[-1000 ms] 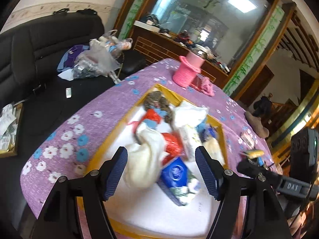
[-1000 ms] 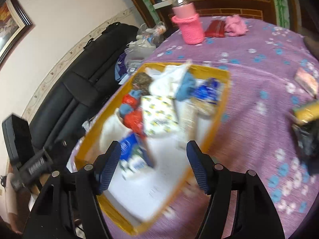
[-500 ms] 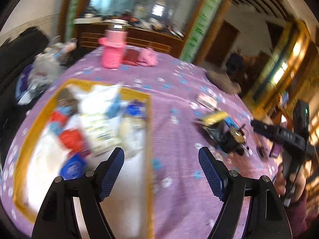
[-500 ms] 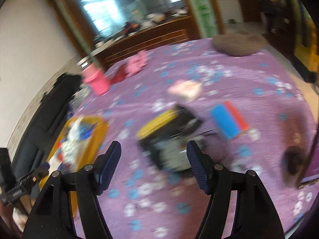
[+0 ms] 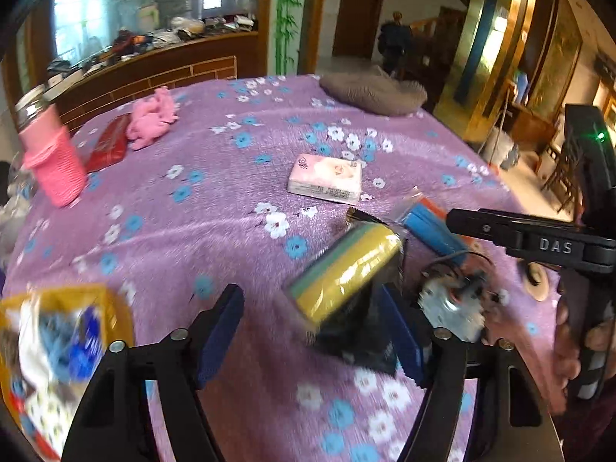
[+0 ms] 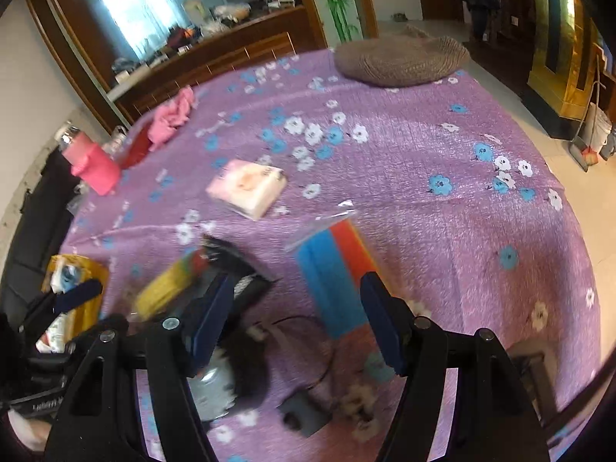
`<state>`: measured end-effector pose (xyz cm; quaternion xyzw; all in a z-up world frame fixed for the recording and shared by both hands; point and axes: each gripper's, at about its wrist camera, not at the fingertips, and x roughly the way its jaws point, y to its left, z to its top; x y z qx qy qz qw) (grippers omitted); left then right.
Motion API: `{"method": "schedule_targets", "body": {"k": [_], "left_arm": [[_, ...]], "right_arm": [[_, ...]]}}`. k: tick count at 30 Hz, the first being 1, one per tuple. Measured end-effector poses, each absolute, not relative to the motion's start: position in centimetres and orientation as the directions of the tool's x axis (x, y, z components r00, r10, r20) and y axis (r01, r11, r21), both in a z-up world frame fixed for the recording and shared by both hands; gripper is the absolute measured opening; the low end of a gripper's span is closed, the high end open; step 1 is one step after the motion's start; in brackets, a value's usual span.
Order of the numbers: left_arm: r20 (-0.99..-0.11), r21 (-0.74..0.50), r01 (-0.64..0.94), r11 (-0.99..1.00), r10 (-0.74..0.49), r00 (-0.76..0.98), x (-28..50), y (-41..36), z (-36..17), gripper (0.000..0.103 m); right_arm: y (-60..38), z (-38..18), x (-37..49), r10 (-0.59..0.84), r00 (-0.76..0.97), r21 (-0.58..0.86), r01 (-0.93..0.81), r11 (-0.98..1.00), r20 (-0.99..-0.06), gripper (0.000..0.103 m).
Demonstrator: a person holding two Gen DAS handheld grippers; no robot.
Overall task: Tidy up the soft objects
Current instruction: 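Open both tools and move them back toward the bagged sponge packs, then grasp yellow-green sponge pack with left tool while right tool grasps blue-red sponge pack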
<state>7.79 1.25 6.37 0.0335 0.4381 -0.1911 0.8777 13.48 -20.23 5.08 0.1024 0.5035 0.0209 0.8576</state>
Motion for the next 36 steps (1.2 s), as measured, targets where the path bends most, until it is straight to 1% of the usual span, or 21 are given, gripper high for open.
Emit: {"method": "schedule_targets", "body": {"k": [4,10,11,12,14,15,16,18,21,23,25,26,27,28,30,31,32,36], "left_arm": [[-0.804,-0.078,0.415,0.906,-0.304,0.511,10.7,-0.4,4.8,0.067],[-0.821,-0.08,0.444,0.892,-0.312,0.478,12.9,-2.3,2.2,0.067],[-0.822,-0.083,0.444,0.892,-0.313,0.476,13.1,-2.3,1.9,0.064],[-0.823,-0.087,0.444,0.892,-0.316,0.472,13.4,-2.4,1.7,0.055],[-0.828,-0.094,0.446,0.89,-0.318,0.461,13.9,-2.6,1.2,0.044],[-0.834,-0.097,0.446,0.89,-0.317,0.452,14.0,-2.7,1.0,0.04],[-0.84,-0.1,0.442,0.891,-0.314,0.443,14.2,-2.8,0.7,0.038],[-0.839,-0.083,0.438,0.895,-0.3,0.453,14.2,-3.0,0.6,0.028],[-0.839,-0.066,0.435,0.898,-0.286,0.463,14.0,-3.4,0.9,0.023],[-0.838,-0.049,0.435,0.899,-0.274,0.472,13.7,-3.7,1.2,0.022],[-0.834,-0.059,0.434,0.899,-0.284,0.474,13.4,-3.5,1.7,0.023],[-0.83,-0.067,0.432,0.9,-0.291,0.476,13.4,-3.4,1.9,0.026],[-0.827,-0.069,0.424,0.903,-0.29,0.482,13.4,-3.1,2.2,0.035],[-0.823,-0.07,0.414,0.908,-0.287,0.49,13.4,-2.8,2.4,0.04],[-0.813,-0.074,0.409,0.909,-0.292,0.504,13.5,-2.1,2.8,0.072],[-0.805,-0.059,0.415,0.908,-0.289,0.518,13.5,-2.1,3.0,0.079],[-0.8,-0.035,0.426,0.904,-0.281,0.53,13.5,-2.2,3.0,0.084],[-0.826,0.026,0.491,0.871,-0.257,0.501,14.3,-3.8,1.7,0.085]], "right_arm": [[-21.4,3.8,14.6,0.101,0.458,0.144,0.059,0.988,-0.883,0.067],[-22.2,2.0,15.1,0.123,0.422,0.161,0.056,0.985,-0.898,0.067],[-22.2,1.6,15.1,0.126,0.41,0.163,0.056,0.985,-0.903,0.067],[-22.2,1.4,15.1,0.124,0.405,0.16,0.056,0.986,-0.906,0.067],[-22.1,1.0,15.2,0.12,0.399,0.155,0.055,0.986,-0.909,0.067],[-21.9,0.9,15.2,0.119,0.397,0.153,0.054,0.987,-0.91,0.067],[-21.8,0.9,15.2,0.115,0.398,0.147,0.052,0.988,-0.91,0.067],[-21.5,0.8,15.1,0.102,0.402,0.129,0.042,0.991,-0.91,0.067],[-21.1,0.8,15.0,0.082,0.402,0.102,0.029,0.994,-0.912,0.067],[-21.0,0.8,14.9,0.068,0.403,0.088,0.03,0.996,-0.913,0.063],[-21.2,0.8,14.8,0.066,0.406,0.089,0.038,0.995,-0.912,0.056],[-21.4,0.8,14.7,0.068,0.407,0.094,0.045,0.995,-0.911,0.055],[-21.5,0.9,14.7,0.073,0.406,0.1,0.045,0.994,-0.911,0.054],[-21.6,0.9,14.6,0.076,0.407,0.103,0.044,0.994,-0.91,0.054],[-21.5,0.9,14.7,0.075,0.407,0.101,0.044,0.994,-0.91,0.054],[-21.6,0.9,14.6,0.078,0.407,0.105,0.045,0.993,-0.91,0.055],[-21.6,0.9,14.7,0.082,0.406,0.11,0.045,0.993,-0.91,0.055],[-21.8,0.9,14.6,0.099,0.409,0.128,0.045,0.991,-0.907,0.055]]}}
